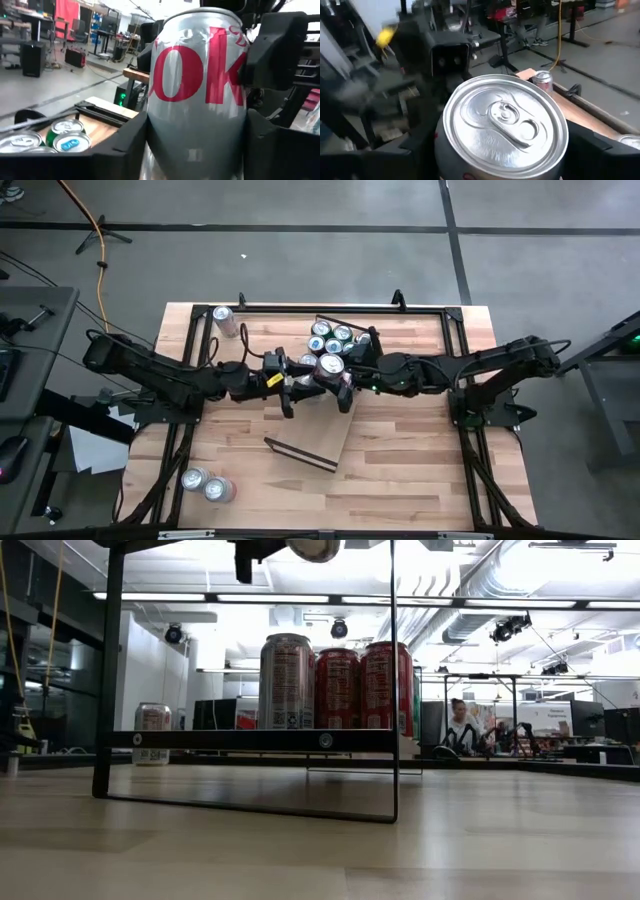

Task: Place canned beverage on shelf
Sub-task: Put the bottom red and silver soda can on the shelf aligned with the other red and silver soda can

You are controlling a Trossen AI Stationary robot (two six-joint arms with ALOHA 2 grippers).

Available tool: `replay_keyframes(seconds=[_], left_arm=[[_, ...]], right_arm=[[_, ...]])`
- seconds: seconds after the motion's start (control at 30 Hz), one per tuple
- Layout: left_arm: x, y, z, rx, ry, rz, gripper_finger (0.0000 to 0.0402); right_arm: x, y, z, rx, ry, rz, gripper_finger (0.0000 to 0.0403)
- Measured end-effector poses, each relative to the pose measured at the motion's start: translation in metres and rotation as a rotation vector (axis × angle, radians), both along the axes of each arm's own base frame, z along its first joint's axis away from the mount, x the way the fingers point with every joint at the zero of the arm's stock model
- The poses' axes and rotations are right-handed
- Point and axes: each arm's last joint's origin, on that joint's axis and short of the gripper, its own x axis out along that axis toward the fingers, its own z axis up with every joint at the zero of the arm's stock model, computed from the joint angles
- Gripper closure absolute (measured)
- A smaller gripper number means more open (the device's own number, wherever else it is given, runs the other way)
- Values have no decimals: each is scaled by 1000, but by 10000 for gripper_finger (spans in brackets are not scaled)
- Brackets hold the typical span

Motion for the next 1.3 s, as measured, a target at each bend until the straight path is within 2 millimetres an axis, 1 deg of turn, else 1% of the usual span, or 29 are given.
replay_keyframes(seconds=[0.03,0.1,0.17,0.27,0.37,0.43,0.5,0.53,0.63,0.73,0.87,0.97,1.07,1.17,1.3], left_arm=[[-2,0,1,4,5,-3,213],[-7,2,2,24,41,9,167],[-15,7,4,17,95,14,132],[-33,15,6,31,210,35,107],[-59,25,20,34,237,66,103],[-79,30,29,36,236,90,106],[-97,34,40,53,177,109,109],[-106,36,41,61,154,123,110],[-130,41,44,64,66,161,113],[-148,44,39,40,18,178,113],[-157,45,31,16,-6,180,113],[-158,45,28,16,-4,186,113],[-158,45,29,14,-12,192,113],[-156,45,29,15,-7,192,113],[-155,45,28,15,0,193,113]], right_arm=[[-3,0,1,-20,13,11,117],[-14,-1,4,-54,63,25,117],[-22,1,8,-42,72,29,117],[-37,2,7,-9,146,19,117],[-42,9,8,45,141,11,117],[-38,17,-2,68,178,-3,117],[-28,28,-16,76,222,-15,117],[-24,33,-25,69,245,-33,117],[-9,49,-49,74,271,-119,117],[5,63,-82,61,322,-203,117],[19,74,-115,66,330,-300,117],[27,76,-138,77,307,-410,117],[32,74,-149,102,248,-503,117],[36,71,-161,78,261,-538,117],[39,63,-164,42,276,-558,117]])
